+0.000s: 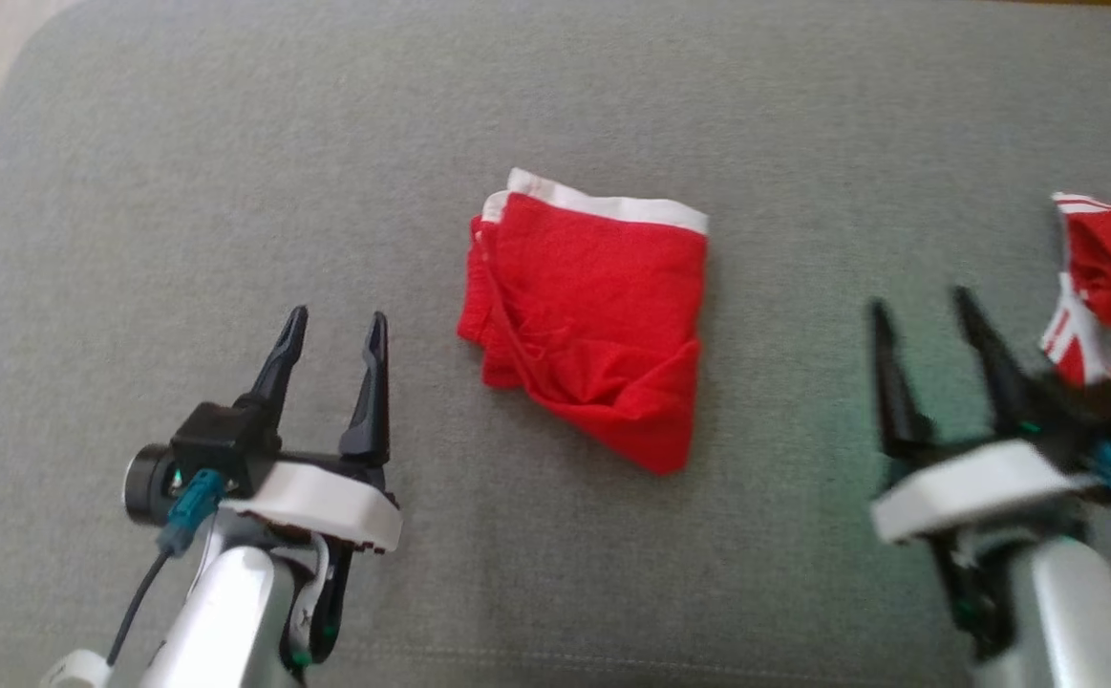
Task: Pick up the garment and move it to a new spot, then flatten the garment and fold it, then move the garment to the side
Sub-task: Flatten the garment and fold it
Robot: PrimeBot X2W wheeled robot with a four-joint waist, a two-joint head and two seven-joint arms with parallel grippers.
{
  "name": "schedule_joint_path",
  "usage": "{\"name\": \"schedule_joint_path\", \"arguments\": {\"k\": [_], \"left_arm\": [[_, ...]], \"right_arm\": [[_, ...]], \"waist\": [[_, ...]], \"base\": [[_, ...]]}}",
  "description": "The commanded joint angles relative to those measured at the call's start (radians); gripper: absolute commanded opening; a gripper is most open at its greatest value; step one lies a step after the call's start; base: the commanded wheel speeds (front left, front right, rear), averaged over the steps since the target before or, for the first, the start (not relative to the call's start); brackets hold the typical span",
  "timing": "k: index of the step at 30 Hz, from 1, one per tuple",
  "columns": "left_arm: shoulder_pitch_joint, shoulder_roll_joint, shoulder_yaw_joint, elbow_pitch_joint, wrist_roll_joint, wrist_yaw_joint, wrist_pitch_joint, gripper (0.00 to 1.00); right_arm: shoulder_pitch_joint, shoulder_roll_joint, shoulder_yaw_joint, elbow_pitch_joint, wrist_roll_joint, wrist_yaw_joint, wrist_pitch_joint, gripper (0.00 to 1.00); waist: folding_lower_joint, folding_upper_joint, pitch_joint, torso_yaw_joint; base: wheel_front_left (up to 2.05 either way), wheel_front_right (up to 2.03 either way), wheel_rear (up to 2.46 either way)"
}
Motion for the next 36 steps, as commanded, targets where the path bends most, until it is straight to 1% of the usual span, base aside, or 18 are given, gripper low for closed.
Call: {"name": "schedule_joint_path", "arguments": {"k": [1,2,8,12,13,16,21,26,30,36], "left_arm": [[-0.052,0.005,0.033,-0.031,-0.007,-0.002,-0.01,1.0],[-0.057,0.002,0.031,-0.03,-0.008,-0.003,-0.011,1.0],[-0.075,-0.015,0.024,-0.016,-0.01,-0.01,-0.017,1.0],[-0.082,-0.025,0.026,-0.007,-0.013,-0.014,-0.02,1.0],[-0.082,-0.025,0.026,-0.007,-0.013,-0.014,-0.02,1.0],[-0.087,-0.032,0.025,-0.001,-0.012,-0.017,-0.021,1.0],[-0.092,-0.043,0.031,0.004,-0.013,-0.022,-0.022,1.0],[-0.095,-0.052,0.037,0.0,-0.007,-0.03,-0.022,1.0],[-0.095,-0.056,0.043,-0.001,0.002,-0.035,-0.022,1.0],[-0.091,-0.058,0.057,-0.002,0.015,-0.038,-0.022,1.0]], "right_arm": [[-0.076,-0.008,0.062,0.001,0.006,0.007,0.006,0.29],[-0.099,-0.008,0.088,0.03,0.014,0.007,0.009,0.0],[-0.237,-0.004,0.262,0.235,0.054,0.007,-0.015,0.0],[-0.319,-0.001,0.376,0.366,0.096,0.007,-0.037,0.0],[-0.319,-0.001,0.376,0.366,0.096,0.007,-0.037,0.0],[-0.371,0.0,0.462,0.446,0.154,0.007,-0.063,0.0],[-0.43,0.0,0.604,0.511,0.254,0.007,-0.104,0.0],[-0.472,0.0,0.735,0.559,0.308,0.007,-0.12,0.0],[-0.497,0.0,0.82,0.613,0.32,0.007,-0.122,0.0],[-0.536,0.0,0.912,0.691,0.278,0.007,-0.117,0.0]], "waist": [[0.0,0.0,0.016,0.022],[0.0,0.0,0.021,0.032],[0.0,0.0,0.043,0.084],[0.0,0.0,0.057,0.107],[0.0,0.0,0.057,0.107],[0.0,0.0,0.066,0.117],[0.0,0.0,0.074,0.123],[0.0,0.0,0.08,0.126],[0.0,0.0,0.08,0.125],[0.0,0.0,0.075,0.109]], "base": [[0.0,0.0,0.0],[0.0,0.0,0.0],[0.0,0.0,0.0],[0.0,0.0,0.0],[0.0,0.0,0.0],[0.0,0.0,0.0],[0.0,0.0,0.0],[0.0,0.0,0.0],[0.0,0.0,0.0],[0.0,0.0,0.0]]}}
